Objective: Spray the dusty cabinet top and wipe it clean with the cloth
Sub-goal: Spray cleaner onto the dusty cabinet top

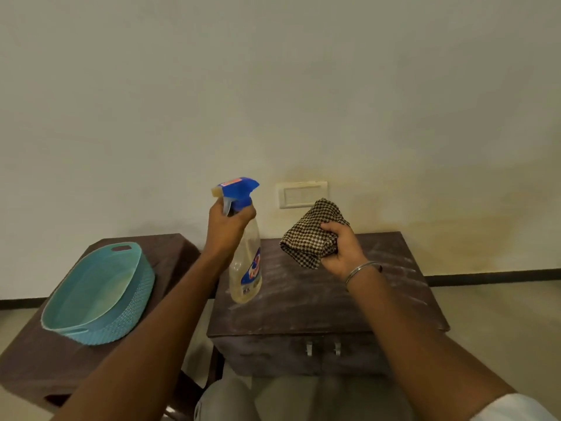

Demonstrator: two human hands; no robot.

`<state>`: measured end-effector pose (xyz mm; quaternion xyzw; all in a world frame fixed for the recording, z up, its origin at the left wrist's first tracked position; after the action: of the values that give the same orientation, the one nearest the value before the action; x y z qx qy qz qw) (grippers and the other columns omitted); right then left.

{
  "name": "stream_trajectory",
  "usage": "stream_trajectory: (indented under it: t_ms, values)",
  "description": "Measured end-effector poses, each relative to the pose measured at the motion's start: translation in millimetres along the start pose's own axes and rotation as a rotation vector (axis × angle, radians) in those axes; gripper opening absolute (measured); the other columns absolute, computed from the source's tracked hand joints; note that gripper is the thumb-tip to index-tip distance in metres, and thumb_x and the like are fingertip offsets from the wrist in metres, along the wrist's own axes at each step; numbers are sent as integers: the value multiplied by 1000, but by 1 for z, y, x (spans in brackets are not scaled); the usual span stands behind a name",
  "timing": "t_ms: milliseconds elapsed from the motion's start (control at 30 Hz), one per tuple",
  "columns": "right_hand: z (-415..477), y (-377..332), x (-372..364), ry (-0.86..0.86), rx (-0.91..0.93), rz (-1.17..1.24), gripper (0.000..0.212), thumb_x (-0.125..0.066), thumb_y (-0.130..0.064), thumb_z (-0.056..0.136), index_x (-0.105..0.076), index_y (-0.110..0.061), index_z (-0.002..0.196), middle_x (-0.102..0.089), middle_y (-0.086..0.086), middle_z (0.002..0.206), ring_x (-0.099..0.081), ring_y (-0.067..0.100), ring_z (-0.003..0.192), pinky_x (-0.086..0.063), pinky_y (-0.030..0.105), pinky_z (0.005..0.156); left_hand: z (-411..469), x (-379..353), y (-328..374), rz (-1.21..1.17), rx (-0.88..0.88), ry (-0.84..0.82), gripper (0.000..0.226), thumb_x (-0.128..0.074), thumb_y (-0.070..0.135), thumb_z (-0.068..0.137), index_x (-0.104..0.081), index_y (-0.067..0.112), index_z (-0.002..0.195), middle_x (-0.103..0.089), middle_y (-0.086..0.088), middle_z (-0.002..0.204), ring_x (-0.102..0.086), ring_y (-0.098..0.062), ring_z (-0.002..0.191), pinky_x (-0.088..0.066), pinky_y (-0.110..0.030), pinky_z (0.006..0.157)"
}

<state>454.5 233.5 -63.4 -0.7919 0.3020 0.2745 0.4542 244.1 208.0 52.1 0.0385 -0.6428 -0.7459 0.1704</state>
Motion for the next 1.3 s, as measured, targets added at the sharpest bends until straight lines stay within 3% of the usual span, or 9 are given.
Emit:
stream_trajectory:
  t_ms: [300,433,567,733,867,967,1067,1200,1300]
  values:
    - [1,-22,23,-1,34,36,22,-49,-2,89,-58,-1,108,-64,21,108,-62,39,99,-49,54,92,-10,-51,-28,16,84,-249,14,-58,24,98,-61,22,112,-73,-2,102,-68,-22,101,-52,-37,94]
    - [2,-18,29,5,28,56,22,-49,-3,88,-59,0,107,-64,22,107,-62,39,98,-48,54,93,-19,-59,-34,-63,136,-319,28,-46,28,83,-57,14,105,-63,-5,96,-58,-26,97,-45,-44,95]
    - [2,-16,29,-13,31,86,23,-46,-3,87,-59,0,105,-64,21,106,-61,40,99,-47,55,96,-21,-60,-44,16,176,-340,51,-46,29,92,-46,8,138,-58,-4,116,-55,-22,111,-40,-47,109]
    - [4,-16,29,-38,47,111,28,-44,-3,86,-58,1,110,-63,22,113,-60,41,105,-45,56,99,-22,-69,-34,296,-2,-443,41,-56,33,99,-41,20,135,-57,8,116,-57,-10,104,-45,-30,90]
    - [5,-12,33,-36,56,107,31,-46,-2,85,-58,1,114,-62,23,116,-59,43,109,-45,57,99,-13,-47,-33,224,-34,-215,50,-81,43,71,-59,21,110,-68,6,97,-65,-12,85,-54,-25,77]
    - [4,-7,34,-33,41,90,30,-47,-3,85,-59,1,112,-63,23,115,-59,43,109,-45,57,99,-9,-30,-35,97,-17,-38,29,-85,34,73,-61,21,85,-57,1,70,-55,-12,63,-51,-30,67]
    - [3,-2,33,-36,27,74,31,-48,-3,84,-59,0,113,-62,23,118,-57,44,114,-43,57,101,-6,-25,-38,62,-16,-11,26,-82,26,80,-57,19,80,-51,1,68,-48,-7,58,-48,-27,64]
    - [1,1,31,-37,17,50,31,-47,-3,85,-58,0,114,-63,23,115,-58,44,110,-45,58,99,-5,-34,-35,119,-47,-106,15,-70,25,92,-59,21,102,-53,2,80,-52,-10,68,-48,-29,73]
    - [-1,2,29,-36,19,24,33,-48,-2,85,-58,-1,116,-61,23,119,-58,44,112,-46,57,98,-5,-47,-31,135,-69,-242,27,-64,20,96,-62,23,123,-65,4,97,-64,-17,83,-56,-24,75]
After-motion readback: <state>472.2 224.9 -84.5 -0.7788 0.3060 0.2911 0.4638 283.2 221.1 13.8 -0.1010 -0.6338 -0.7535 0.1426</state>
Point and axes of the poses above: each hand's wrist, its own z-axis towards the middle knuckle, its own x-axis out of the back of the hand, y = z × x, the point moved 9 cm from there along z, towards the middle knuckle
